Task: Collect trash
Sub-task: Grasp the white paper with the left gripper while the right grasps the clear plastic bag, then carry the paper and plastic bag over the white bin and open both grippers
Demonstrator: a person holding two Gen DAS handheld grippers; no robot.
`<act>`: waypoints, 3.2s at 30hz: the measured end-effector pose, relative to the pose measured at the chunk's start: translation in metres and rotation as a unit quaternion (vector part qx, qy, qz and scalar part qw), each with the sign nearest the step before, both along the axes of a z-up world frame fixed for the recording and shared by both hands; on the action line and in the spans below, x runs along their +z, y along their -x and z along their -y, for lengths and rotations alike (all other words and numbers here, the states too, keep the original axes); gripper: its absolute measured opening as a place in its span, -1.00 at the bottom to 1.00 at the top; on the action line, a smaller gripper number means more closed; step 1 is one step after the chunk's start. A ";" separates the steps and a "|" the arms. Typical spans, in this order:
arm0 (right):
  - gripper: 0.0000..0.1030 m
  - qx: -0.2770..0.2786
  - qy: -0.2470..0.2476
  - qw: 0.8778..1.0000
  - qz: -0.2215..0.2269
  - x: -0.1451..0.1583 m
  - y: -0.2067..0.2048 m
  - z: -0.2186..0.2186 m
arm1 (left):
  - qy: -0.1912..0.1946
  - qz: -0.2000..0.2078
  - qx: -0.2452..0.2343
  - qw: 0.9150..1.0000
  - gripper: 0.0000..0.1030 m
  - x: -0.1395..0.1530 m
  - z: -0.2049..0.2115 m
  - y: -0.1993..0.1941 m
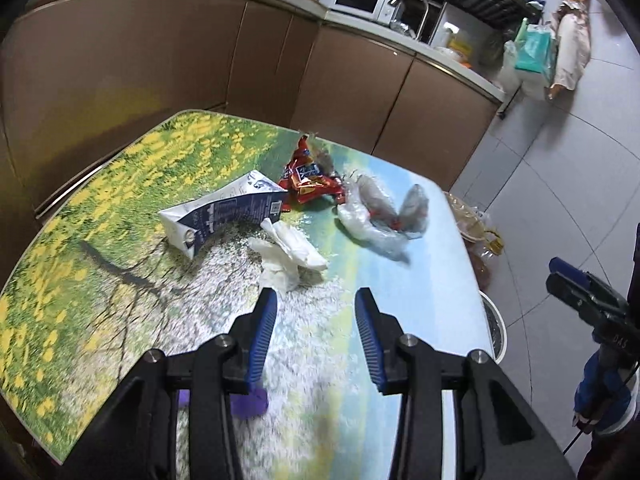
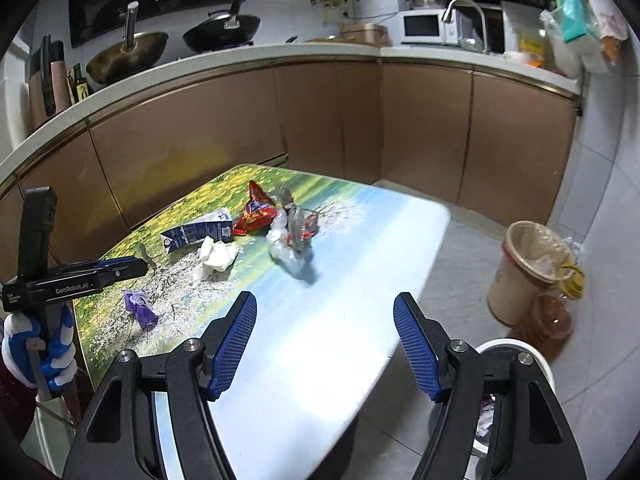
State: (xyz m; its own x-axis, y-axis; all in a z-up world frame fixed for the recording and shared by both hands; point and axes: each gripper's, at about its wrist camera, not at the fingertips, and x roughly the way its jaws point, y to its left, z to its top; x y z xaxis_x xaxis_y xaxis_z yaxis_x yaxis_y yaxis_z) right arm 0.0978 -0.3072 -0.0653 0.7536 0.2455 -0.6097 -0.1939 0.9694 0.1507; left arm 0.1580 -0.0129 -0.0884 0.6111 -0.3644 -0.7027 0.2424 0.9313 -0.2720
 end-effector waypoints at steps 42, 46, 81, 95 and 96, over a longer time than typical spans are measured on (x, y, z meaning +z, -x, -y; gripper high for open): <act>-0.90 0.090 -0.063 0.994 0.023 0.011 -0.073 -0.040 | -0.011 0.035 0.001 0.999 -0.96 0.037 0.011 -0.012; -0.90 0.090 -0.063 0.993 0.041 0.027 -0.046 -0.038 | -0.012 0.054 0.010 0.998 -0.96 0.058 0.003 0.006; -0.90 -0.182 -0.090 0.978 0.049 -0.023 0.047 0.215 | -0.021 0.052 -0.225 0.973 -0.96 0.065 0.297 -0.003; -0.82 -0.262 -0.102 0.956 -0.083 -0.166 0.005 0.288 | -0.052 -0.053 -0.298 0.952 -0.91 -0.060 0.453 -0.042; -0.76 -0.267 -0.103 0.954 -0.091 -0.176 0.002 0.292 | -0.054 -0.056 -0.298 0.951 -0.91 -0.068 0.459 -0.044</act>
